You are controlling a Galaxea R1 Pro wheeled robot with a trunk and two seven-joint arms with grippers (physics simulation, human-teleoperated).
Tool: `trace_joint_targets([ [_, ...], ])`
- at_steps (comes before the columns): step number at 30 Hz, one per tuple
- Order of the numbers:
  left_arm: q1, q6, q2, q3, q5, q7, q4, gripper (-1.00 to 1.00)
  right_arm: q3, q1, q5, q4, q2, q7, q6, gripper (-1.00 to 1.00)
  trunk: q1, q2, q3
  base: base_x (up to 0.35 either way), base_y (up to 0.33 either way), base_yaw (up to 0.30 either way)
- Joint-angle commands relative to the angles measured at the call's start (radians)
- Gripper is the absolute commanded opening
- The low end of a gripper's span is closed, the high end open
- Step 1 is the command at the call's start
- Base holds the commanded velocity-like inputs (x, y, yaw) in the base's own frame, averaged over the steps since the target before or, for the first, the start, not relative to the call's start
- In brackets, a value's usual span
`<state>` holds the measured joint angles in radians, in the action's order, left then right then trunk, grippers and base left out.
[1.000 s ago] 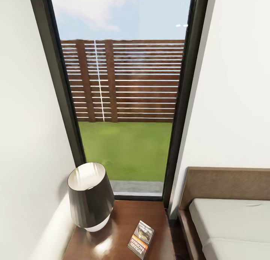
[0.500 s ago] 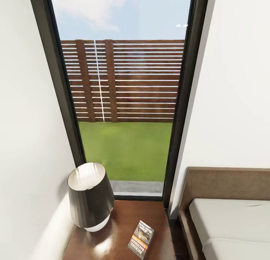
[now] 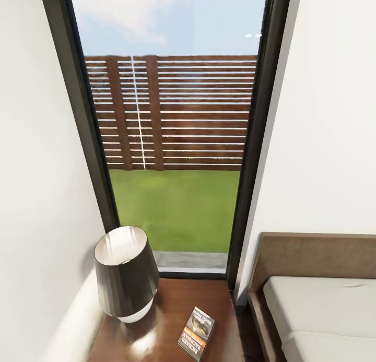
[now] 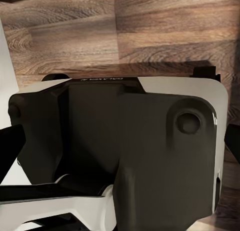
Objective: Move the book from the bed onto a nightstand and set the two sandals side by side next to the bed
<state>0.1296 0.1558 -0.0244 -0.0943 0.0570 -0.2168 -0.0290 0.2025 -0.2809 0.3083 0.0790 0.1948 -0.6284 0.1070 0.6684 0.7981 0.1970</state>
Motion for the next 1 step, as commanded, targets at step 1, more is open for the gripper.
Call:
trace_joint_targets([
  [1,0.001,0.001,0.000,-0.007,0.006,-0.007,0.001,1.00,0.006,-0.001,0.011,0.002,0.000,-0.005,0.005,1.00,0.000,0.001,0.001,0.000,0.000,0.000],
])
